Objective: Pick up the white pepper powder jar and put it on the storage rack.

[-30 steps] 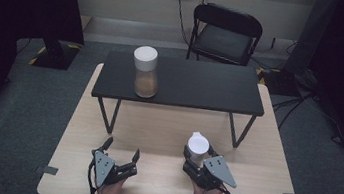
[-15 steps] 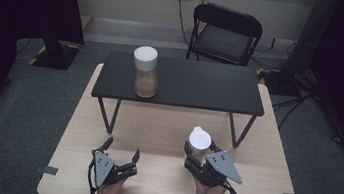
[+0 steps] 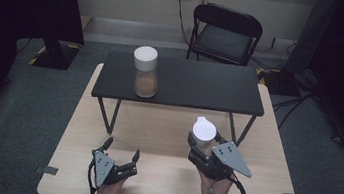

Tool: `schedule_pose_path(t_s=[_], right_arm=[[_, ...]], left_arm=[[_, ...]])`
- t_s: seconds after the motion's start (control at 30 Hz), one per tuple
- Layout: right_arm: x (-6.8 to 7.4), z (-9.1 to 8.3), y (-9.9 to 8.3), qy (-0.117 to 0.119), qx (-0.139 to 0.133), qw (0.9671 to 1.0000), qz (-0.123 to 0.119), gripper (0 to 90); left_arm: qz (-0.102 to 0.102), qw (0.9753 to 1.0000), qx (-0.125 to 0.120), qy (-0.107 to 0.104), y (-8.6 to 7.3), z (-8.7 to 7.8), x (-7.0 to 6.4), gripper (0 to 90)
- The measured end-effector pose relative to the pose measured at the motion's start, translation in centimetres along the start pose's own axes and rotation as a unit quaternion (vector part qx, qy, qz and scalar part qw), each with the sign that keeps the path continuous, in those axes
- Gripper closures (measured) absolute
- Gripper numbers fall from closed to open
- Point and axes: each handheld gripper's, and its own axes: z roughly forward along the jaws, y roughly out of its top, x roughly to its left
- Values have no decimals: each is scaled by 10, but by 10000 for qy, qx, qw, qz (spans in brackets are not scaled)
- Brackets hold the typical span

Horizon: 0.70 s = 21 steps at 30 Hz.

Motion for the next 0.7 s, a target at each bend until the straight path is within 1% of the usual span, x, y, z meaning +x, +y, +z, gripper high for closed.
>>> schedule_pose_path(t_s=[0.1, 0.13, 0.23, 0.53, 0.7], right_arm=[[-2, 2, 4, 52, -1, 10000, -1, 301], [-1, 3, 10, 47, -2, 10000, -47, 301], [-2, 5, 18, 82, -29, 9999, -88, 301], [-6, 12, 39, 137, -90, 9997, -196, 301], [-10, 15, 51, 225, -193, 9993, -246, 301]], left_arm=[[0, 10000, -1, 0, 0, 0, 0, 21], [0, 10000, -1, 1, 0, 0, 0, 21], [-1, 10000, -1, 3, 0, 0, 0, 21], [-1, 10000, -1, 3, 0, 0, 0, 21], [-1, 10000, -1, 3, 0, 0, 0, 22]])
